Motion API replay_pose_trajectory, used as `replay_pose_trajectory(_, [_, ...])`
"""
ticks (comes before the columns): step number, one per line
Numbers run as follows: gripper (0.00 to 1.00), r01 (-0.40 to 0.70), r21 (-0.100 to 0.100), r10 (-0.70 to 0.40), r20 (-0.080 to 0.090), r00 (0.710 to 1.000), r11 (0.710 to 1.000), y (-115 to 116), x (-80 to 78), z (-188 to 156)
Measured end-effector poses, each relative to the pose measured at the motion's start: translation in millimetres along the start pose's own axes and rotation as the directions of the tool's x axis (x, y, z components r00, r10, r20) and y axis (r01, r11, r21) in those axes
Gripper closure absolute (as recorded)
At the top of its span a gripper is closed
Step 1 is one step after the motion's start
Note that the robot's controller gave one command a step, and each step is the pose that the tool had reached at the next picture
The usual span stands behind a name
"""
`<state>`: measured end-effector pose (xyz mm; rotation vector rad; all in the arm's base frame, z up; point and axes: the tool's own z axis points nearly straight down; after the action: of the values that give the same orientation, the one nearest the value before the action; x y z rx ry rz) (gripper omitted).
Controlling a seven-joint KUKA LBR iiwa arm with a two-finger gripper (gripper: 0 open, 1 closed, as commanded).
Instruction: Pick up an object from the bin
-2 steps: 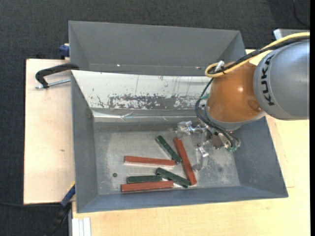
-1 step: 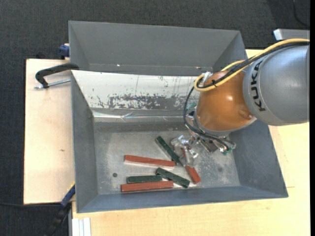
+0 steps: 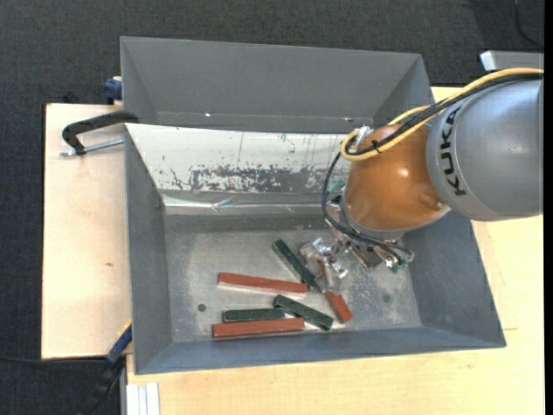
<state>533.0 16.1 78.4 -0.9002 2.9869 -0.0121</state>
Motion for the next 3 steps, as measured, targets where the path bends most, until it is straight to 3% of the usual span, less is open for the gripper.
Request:
replay_pose_trajectory(1, [1.0, 0.028, -0.016, -0.028, -0.017, 0.999, 0.999, 0.9, 7.5, -53.5])
replay_pose_trajectory(2, [0.0, -0.058, -0.013, 0.058, -0.017, 0.998, 0.998, -4.9, 5.6, -56.5])
replay_pose_trajectory(3, [0.0, -0.048, -0.012, 0.048, -0.018, 0.999, 0.999, 2.2, -7.0, -21.1])
